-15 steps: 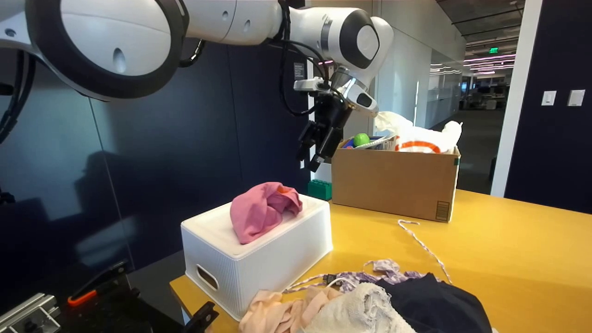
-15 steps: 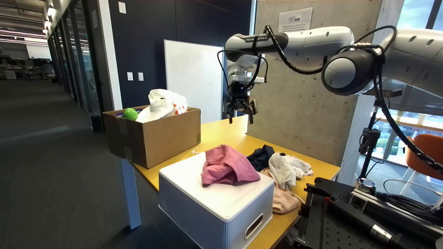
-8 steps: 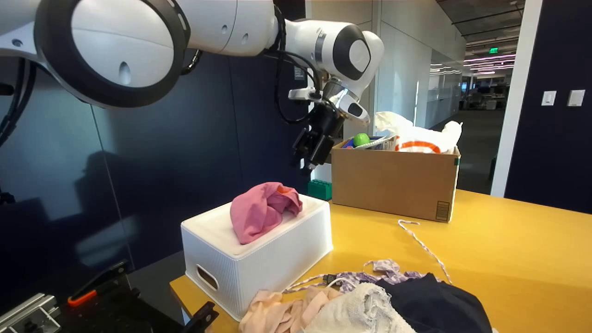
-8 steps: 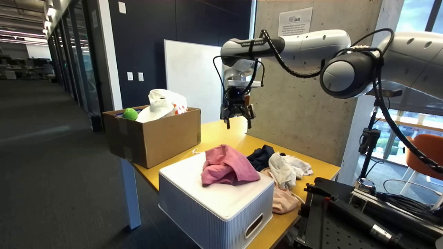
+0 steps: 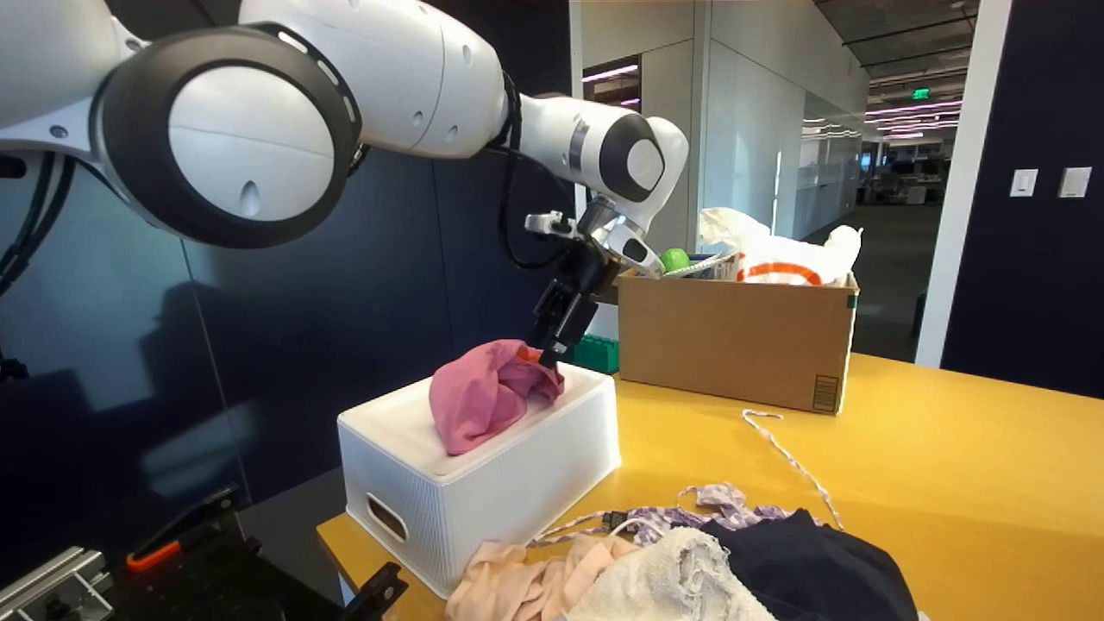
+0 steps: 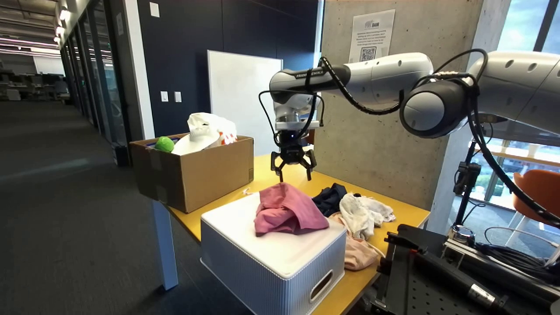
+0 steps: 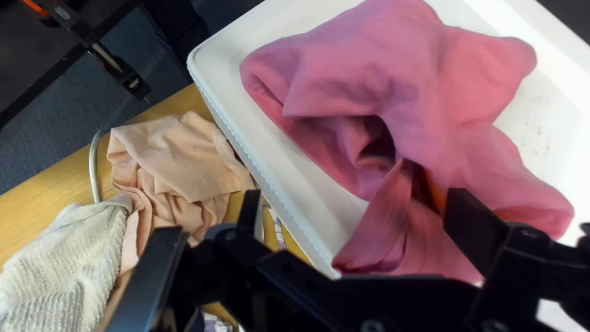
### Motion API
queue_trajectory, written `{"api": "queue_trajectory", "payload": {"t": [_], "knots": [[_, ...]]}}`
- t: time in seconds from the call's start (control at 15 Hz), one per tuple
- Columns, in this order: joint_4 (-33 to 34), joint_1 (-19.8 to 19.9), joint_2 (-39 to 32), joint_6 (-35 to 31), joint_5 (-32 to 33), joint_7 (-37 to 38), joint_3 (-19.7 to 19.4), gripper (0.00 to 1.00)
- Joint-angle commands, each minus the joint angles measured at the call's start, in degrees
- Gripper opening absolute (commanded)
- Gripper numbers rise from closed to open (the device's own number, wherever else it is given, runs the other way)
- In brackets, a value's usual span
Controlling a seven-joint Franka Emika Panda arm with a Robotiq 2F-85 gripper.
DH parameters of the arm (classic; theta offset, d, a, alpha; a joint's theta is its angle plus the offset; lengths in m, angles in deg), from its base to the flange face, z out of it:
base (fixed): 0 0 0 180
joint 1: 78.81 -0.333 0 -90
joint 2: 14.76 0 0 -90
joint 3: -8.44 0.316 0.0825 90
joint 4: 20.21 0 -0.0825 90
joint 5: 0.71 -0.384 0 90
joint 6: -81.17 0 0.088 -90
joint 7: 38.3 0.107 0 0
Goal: Put the pink shirt over the laundry basket
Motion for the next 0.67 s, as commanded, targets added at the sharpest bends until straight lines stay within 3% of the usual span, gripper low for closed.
{"api": "queue_trajectory", "payload": {"t": [0.0,0.33,0.47,0.53,0.6], "knots": [[1.3,-1.59,-1.97,-0.37,-0.18,2.33,0.69,1.0],[1.66,-2.79,-4.17,-2.77,-1.14,7.97,1.04,1.0],[1.88,-2.84,-4.88,-4.9,-1.26,10.98,1.08,0.84],[1.96,-2.75,-5.15,-6.22,-1.33,12.32,1.16,0.68],[2.06,-2.76,-5.36,-7.24,-1.23,13.38,1.16,0.58]]}}
